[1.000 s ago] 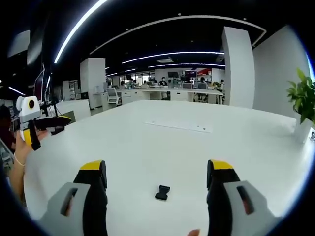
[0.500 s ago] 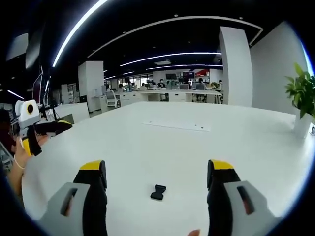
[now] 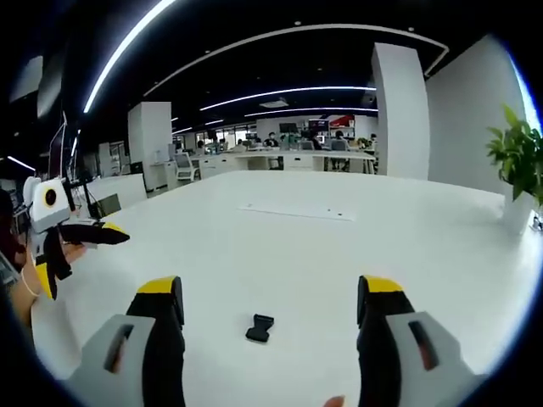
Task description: Snap the two parts of the plastic buckle together until the buckle closes and remains connected.
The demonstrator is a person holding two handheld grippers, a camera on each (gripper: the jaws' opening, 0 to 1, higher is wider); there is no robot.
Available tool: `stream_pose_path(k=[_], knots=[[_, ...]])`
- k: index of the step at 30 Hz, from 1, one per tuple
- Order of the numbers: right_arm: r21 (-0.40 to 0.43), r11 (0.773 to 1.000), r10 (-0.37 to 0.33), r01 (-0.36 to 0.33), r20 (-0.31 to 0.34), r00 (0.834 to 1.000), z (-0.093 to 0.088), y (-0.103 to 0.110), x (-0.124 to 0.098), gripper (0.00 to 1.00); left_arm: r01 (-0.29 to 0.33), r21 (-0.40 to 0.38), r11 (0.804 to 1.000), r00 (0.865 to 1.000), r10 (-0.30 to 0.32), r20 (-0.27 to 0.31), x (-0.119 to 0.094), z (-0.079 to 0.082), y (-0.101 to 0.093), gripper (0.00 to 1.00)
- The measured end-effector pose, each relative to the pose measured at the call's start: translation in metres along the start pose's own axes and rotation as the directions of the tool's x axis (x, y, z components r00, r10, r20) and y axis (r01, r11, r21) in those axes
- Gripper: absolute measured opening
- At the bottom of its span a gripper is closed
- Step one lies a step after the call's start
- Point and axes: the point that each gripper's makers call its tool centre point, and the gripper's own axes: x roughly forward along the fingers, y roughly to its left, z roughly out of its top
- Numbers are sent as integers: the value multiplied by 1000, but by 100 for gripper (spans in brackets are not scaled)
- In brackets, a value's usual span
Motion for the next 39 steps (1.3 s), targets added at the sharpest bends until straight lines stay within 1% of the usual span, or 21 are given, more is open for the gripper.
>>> stream_pose_path(k=[5,8,10,12,15,19,23,28,33,37,39], knots=[[-6,1000,-13,13,-4,1000,-1,-2,0,85,8,-16,1000,1000,-8,-9,2,-5,0,94],[-1,1000,-24,24,-15,1000,-6,-6,2,85,3,-28,1000,1000,-3,-2,6,-6,6,93],[3,1000,-28,29,-22,999,-7,-7,2,85,18,-46,999,1000,-18,-4,10,-7,7,94],[6,1000,-29,29,-17,999,-6,-7,1,85,26,-48,999,1000,-26,-7,13,-8,7,93],[5,1000,-26,26,-15,1000,-5,-6,1,85,29,-35,999,999,-30,-24,16,-10,8,93],[2,1000,-19,19,-6,1000,-3,-3,0,85,41,-36,999,997,-43,-65,21,-17,7,93],[8,1000,-15,15,-17,1000,-6,-3,2,85,42,-36,998,996,-44,-74,26,-19,12,93],[10,1000,-16,16,-17,1000,-5,-4,1,85,35,-58,998,995,-40,-89,30,-20,20,93],[11,1000,-13,13,-10,1000,-5,-2,0,85,28,-46,999,992,-34,-120,32,-26,22,93],[6,1000,-15,15,-11,1000,-5,-1,-1,85,33,-42,999,991,-38,-129,33,-28,22,92],[-6,1000,-21,21,-26,999,-7,-1,-1,85,38,-53,998,991,-44,-123,35,-27,22,92]])
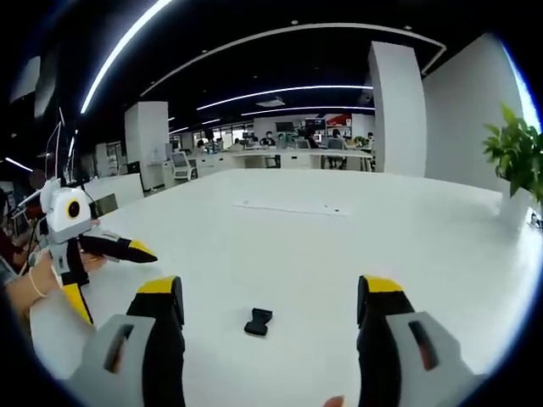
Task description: Snap the two parts of the plastic buckle together until the buckle closes and remains connected.
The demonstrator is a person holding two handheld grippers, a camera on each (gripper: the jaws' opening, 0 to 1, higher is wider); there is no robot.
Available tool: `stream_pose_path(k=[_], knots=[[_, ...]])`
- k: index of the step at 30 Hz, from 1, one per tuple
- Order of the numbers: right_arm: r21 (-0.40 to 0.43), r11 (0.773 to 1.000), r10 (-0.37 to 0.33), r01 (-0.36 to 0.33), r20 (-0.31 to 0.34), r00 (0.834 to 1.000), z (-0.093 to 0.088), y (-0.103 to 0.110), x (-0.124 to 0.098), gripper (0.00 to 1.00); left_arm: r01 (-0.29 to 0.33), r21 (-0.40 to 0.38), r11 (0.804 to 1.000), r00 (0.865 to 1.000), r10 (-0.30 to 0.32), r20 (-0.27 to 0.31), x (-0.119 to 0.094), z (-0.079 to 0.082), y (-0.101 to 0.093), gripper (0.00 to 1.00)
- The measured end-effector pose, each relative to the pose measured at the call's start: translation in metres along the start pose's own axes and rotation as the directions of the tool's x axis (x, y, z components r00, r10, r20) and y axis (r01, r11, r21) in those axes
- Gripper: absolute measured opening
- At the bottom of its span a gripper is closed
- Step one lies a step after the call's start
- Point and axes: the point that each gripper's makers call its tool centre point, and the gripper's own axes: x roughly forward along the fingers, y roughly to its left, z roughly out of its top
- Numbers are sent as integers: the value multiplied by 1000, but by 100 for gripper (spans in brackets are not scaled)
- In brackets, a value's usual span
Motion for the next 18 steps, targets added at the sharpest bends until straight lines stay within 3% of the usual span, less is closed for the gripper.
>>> stream_pose_path(k=[3,13,18], knots=[[-17,1000,-9,9,-23,1000,-3,0,0,85,1,1,1000,1000,-1,-9,3,-2,-1,92],[-48,999,-5,4,-4,1000,4,6,-4,85,-20,38,999,997,23,-80,7,-11,2,88],[-48,999,9,-9,-8,1000,4,8,-4,85,-17,30,999,997,19,-74,7,-11,1,86]])
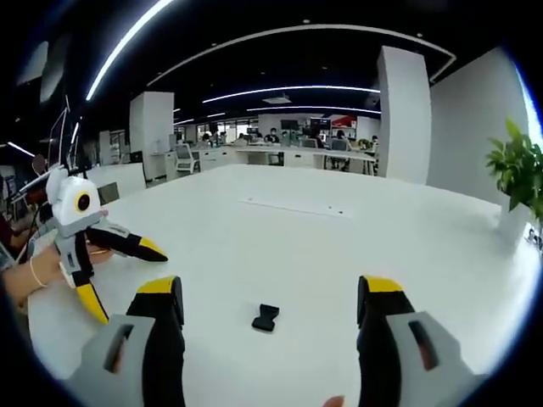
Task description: Snap the two parts of the plastic buckle together until the buckle closes and remains connected.
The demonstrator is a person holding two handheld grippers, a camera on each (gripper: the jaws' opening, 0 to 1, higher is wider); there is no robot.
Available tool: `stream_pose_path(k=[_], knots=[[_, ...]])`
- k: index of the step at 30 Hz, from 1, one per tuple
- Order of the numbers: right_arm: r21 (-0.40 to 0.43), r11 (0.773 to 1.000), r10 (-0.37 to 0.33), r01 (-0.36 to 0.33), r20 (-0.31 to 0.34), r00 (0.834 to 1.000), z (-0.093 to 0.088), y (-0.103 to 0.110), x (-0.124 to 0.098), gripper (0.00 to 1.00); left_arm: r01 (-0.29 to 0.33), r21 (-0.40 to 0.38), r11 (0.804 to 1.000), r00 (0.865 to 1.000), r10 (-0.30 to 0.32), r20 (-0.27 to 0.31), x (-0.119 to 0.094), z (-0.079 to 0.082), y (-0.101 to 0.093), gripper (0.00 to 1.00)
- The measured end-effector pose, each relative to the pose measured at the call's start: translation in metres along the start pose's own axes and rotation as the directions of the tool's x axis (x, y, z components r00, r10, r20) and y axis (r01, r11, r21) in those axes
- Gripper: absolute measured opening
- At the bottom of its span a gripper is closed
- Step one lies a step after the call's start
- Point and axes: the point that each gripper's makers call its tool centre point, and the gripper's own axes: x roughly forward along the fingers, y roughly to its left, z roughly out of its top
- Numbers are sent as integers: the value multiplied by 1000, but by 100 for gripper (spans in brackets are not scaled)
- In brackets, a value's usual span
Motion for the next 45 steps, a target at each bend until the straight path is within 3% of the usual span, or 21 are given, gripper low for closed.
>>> stream_pose_path(k=[16,19,24,29,39,45], knots=[[17,1000,9,-9,-9,1000,-5,1,-3,85,-21,85,996,999,24,-42,2,-5,0,75],[18,1000,10,-10,-13,1000,-6,0,-2,85,-18,110,994,998,23,-51,2,-7,-1,71],[19,1000,18,-17,-29,999,-10,2,1,85,37,142,989,998,-30,-53,1,-7,-10,55],[18,1000,10,-9,-47,999,-14,0,5,85,43,155,987,998,-35,-58,0,-8,-12,49],[18,1000,5,-4,-62,998,-20,0,10,83,77,171,982,996,-68,-62,0,-9,-13,29],[-14,1000,-12,11,-81,997,-24,0,15,80,76,171,982,996,-66,-63,1,-9,-14,26]])
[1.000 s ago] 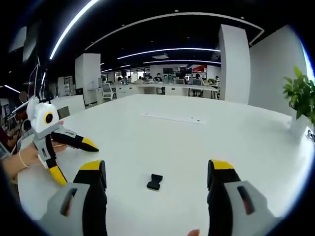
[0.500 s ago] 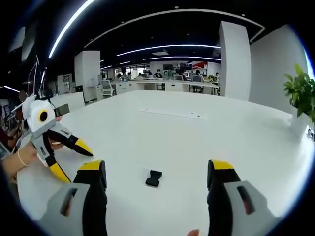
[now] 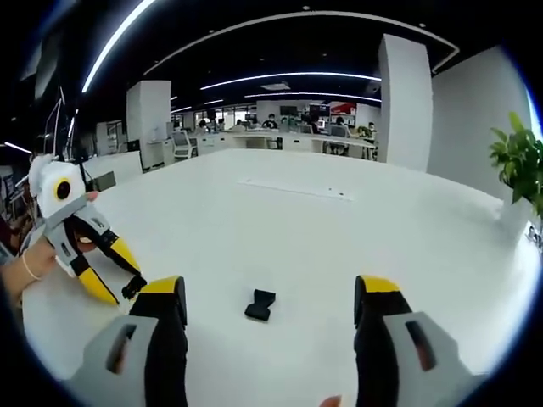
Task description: Snap the two parts of the plastic buckle together until the buckle closes and remains connected.
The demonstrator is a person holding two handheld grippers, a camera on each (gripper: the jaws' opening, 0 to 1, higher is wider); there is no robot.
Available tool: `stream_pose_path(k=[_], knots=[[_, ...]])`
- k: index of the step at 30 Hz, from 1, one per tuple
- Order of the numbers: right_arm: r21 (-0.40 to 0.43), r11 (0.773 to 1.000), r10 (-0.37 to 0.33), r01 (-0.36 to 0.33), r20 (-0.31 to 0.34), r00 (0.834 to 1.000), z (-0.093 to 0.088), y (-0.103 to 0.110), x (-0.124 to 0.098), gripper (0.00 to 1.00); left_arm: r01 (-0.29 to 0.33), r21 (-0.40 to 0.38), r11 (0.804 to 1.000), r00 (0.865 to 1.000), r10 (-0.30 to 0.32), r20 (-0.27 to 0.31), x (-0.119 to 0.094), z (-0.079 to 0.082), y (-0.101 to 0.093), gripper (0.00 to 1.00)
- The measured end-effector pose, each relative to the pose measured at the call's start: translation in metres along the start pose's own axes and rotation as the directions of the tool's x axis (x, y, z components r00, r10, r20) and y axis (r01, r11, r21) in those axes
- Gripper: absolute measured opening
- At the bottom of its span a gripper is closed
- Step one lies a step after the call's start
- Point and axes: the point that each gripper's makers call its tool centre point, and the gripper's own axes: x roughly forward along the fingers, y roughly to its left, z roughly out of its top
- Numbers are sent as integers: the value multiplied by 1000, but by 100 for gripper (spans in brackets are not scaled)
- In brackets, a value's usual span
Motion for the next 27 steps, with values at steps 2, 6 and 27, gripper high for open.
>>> stream_pose_path(k=[2,6,27], knots=[[-17,1000,-7,7,-3,1000,-1,0,1,79,-4,2,1000,1000,4,0,0,0,-1,26],[-47,999,-8,7,-7,1000,-1,2,4,74,-1,4,1000,1000,1,-1,0,0,-3,25],[-70,997,16,-17,-27,1000,-15,16,-2,63,3,-1,1000,1000,-3,0,-2,0,-5,21]])
